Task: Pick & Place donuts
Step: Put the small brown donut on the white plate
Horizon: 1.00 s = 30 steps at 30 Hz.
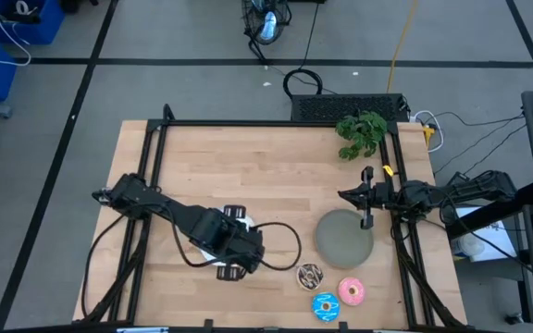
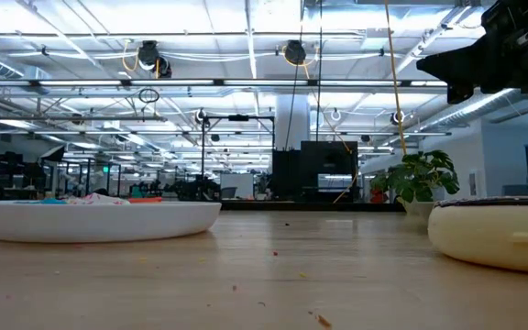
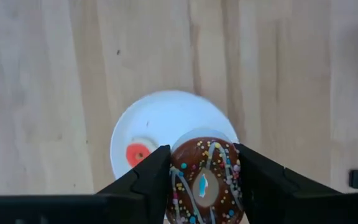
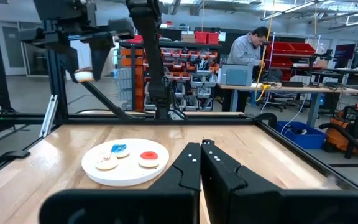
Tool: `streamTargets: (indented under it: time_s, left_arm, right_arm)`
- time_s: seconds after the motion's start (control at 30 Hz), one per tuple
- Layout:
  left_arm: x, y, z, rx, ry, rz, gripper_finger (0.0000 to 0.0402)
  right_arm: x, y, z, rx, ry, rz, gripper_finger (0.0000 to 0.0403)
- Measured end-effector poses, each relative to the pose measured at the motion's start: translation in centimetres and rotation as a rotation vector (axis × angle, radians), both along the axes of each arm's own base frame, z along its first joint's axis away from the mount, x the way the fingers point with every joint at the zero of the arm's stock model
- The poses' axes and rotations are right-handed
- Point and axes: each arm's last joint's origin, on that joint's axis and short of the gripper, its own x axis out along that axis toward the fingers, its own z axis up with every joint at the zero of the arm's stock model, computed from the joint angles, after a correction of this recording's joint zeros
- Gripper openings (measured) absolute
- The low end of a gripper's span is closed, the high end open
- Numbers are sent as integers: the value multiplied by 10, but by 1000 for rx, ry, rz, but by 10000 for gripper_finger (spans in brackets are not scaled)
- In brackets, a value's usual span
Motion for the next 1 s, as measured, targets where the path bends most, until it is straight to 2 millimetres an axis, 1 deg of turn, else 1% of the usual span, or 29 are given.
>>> streamTargets:
  time_s: [0.1, 0.37, 0.67, 1.0]
  left_arm:
    - [-1, 3, 0, 3, 16, 42, 156]
    - [-1, 5, -1, 9, 21, 56, 137]
    - [-1, 5, -1, 16, 16, 64, 144]
    - [1, 10, -1, 10, 17, 79, 145]
  right_arm:
    - [0, 0, 0, 0, 0, 0, 0]
    - [0, 0, 0, -1, 3, 0, 0]
    - [0, 0, 0, 1, 3, 0, 0]
    - [0, 0, -1, 21, 3, 3, 0]
